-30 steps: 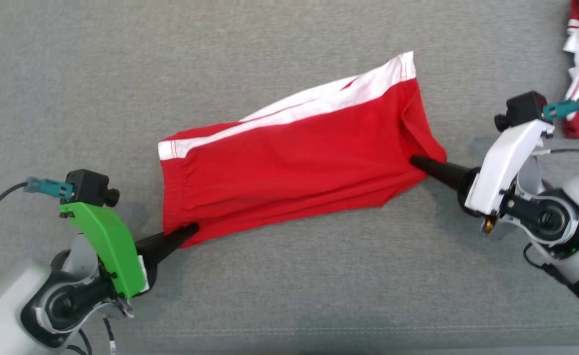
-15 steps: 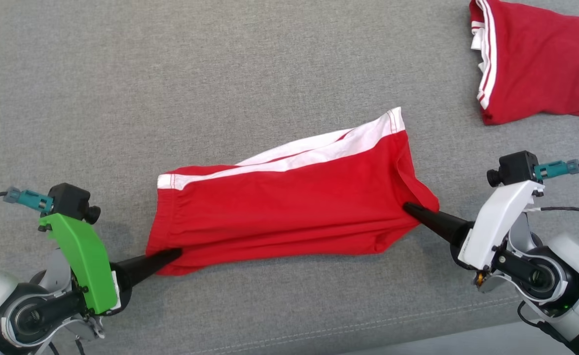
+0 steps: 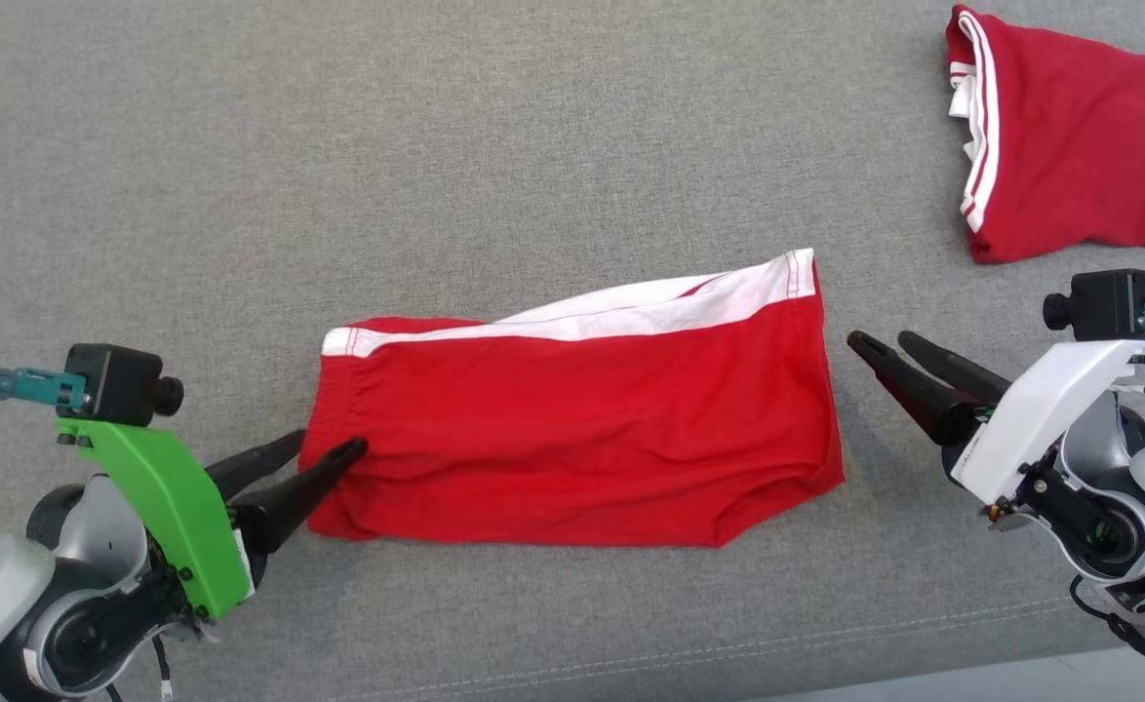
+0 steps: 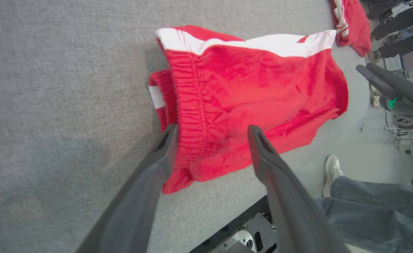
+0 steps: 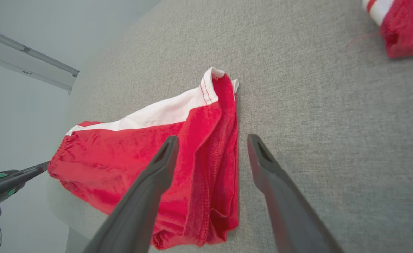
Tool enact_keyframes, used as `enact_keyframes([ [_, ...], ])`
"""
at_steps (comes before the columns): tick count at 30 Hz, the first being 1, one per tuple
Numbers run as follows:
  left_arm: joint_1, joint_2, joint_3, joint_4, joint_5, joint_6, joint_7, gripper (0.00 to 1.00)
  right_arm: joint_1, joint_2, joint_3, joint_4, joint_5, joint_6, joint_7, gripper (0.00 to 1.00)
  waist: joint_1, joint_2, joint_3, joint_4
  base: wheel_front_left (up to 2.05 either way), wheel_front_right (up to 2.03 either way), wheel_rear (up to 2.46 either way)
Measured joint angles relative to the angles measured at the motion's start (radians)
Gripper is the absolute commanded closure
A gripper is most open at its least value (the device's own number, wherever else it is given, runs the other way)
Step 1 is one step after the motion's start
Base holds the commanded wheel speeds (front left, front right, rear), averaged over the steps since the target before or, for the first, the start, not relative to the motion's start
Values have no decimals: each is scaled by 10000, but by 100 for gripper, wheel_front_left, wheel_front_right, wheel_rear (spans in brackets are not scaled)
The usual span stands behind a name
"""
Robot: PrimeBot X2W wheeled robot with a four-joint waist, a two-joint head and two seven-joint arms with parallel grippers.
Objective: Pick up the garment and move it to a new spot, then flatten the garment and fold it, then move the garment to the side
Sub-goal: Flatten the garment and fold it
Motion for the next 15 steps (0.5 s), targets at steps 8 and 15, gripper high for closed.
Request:
enact_keyframes([
  [8, 178, 21, -73, -443, 2592, 368, -1760, 0, 23, 75, -46, 347, -894, 0, -349, 0, 0, 0, -287, 457, 0, 0, 0],
  [15, 291, -443, 219, -351, 4257, 499, -3540, 0, 492, 362, 29, 1827, -1300, 0, -169, 0, 0, 0, -480, 1036, 0, 0, 0],
])
